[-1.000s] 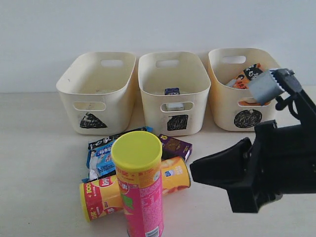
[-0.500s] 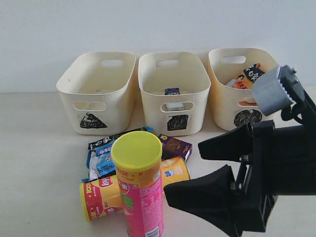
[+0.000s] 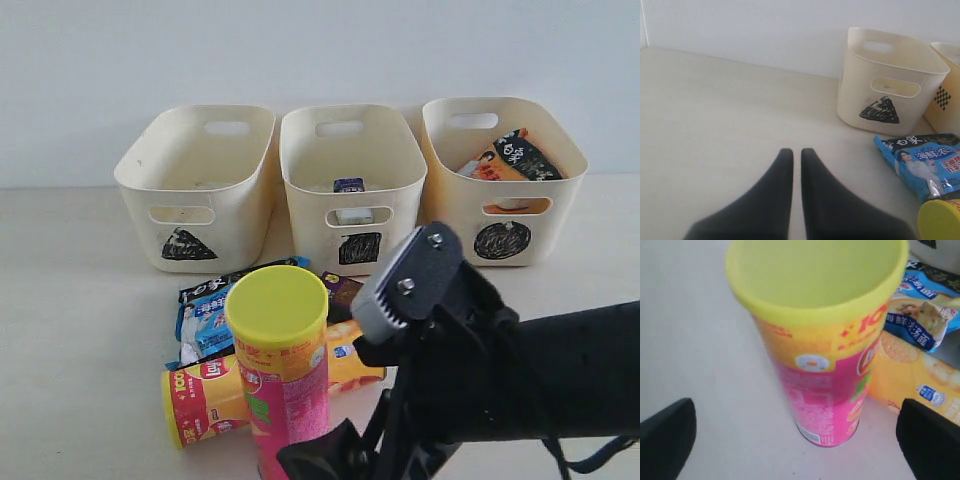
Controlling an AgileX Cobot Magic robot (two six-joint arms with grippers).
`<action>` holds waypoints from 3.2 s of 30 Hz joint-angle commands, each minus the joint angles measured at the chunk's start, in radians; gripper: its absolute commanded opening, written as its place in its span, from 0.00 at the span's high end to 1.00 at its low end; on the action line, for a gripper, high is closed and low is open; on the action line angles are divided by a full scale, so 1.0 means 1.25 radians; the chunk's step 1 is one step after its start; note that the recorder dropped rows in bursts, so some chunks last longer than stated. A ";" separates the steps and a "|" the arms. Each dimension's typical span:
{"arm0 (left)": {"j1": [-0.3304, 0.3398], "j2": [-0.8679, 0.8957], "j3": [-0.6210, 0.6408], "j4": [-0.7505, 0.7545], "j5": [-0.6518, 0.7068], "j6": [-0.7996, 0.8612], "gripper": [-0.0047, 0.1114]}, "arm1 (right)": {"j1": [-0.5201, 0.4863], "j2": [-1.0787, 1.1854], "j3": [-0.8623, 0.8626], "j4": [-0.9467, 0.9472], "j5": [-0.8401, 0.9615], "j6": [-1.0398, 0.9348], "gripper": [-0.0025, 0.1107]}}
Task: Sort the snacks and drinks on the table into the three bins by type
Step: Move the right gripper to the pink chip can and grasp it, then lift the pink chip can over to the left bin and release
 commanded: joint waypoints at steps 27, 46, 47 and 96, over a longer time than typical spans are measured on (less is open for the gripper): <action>0.002 -0.002 0.003 -0.006 -0.003 0.000 0.92 | 0.020 0.180 -0.188 0.022 -0.016 0.103 0.96; 0.002 -0.002 0.003 -0.006 -0.003 0.000 0.92 | 0.016 -0.178 -0.259 0.022 -0.563 0.003 0.95; 0.002 -0.002 0.003 -0.006 -0.003 0.000 0.92 | 0.015 -0.179 -0.285 0.022 -0.646 -0.057 0.95; 0.001 -0.002 0.003 -0.006 -0.003 0.000 0.92 | -0.214 0.608 -1.054 -0.118 0.058 0.563 0.95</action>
